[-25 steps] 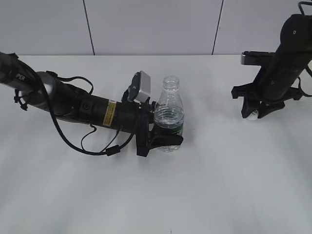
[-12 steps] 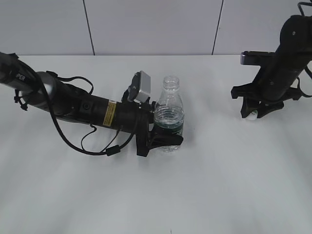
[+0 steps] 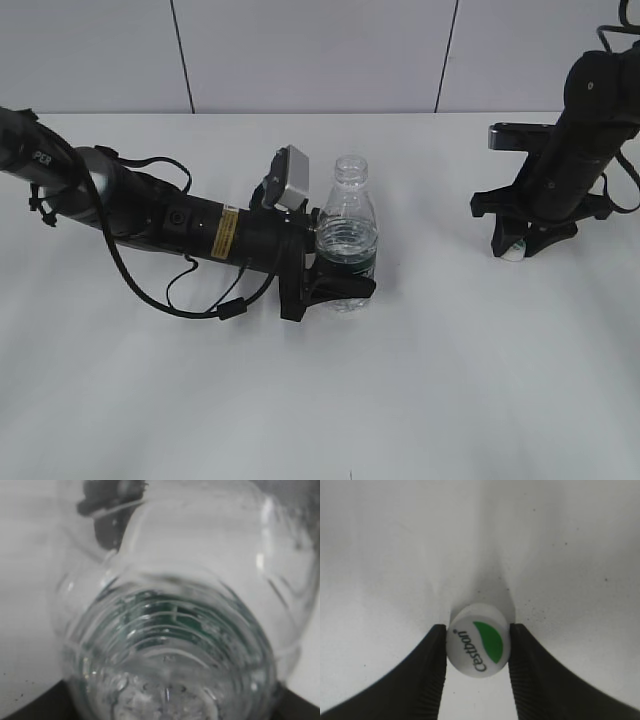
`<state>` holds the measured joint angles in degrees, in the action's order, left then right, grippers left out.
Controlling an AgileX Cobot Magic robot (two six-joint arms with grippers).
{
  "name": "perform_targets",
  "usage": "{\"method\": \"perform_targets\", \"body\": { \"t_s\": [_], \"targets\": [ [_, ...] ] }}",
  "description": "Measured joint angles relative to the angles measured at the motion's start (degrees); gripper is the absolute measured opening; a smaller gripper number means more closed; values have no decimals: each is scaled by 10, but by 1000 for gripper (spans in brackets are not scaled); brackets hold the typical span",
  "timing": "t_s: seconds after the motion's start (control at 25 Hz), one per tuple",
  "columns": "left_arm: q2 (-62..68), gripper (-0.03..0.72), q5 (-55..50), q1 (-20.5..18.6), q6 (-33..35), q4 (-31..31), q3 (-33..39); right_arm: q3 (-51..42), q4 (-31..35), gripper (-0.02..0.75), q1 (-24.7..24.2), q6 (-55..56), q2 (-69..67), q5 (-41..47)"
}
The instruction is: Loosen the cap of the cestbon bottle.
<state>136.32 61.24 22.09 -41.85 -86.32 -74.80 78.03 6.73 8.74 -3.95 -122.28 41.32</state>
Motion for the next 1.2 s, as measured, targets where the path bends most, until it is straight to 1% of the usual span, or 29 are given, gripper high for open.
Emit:
{"method": "perform_targets", "body": {
  "t_s": [0.2,0.28,0.4,0.52,0.72,1.2],
  "targets": [
    [0,411,0,0,0,0,0,0,0,294,0,0,0,1],
    [0,411,0,0,0,0,0,0,0,316,0,0,0,2],
    [0,411,-1,0,0,0,0,0,0,379,0,0,0,2],
    [0,411,-1,0,0,0,0,0,0,398,0,0,0,2],
    [0,411,-1,0,0,0,0,0,1,399,0,0,19,11],
    [0,411,0,0,0,0,0,0,-1,399,0,0,200,35]
  ]
}}
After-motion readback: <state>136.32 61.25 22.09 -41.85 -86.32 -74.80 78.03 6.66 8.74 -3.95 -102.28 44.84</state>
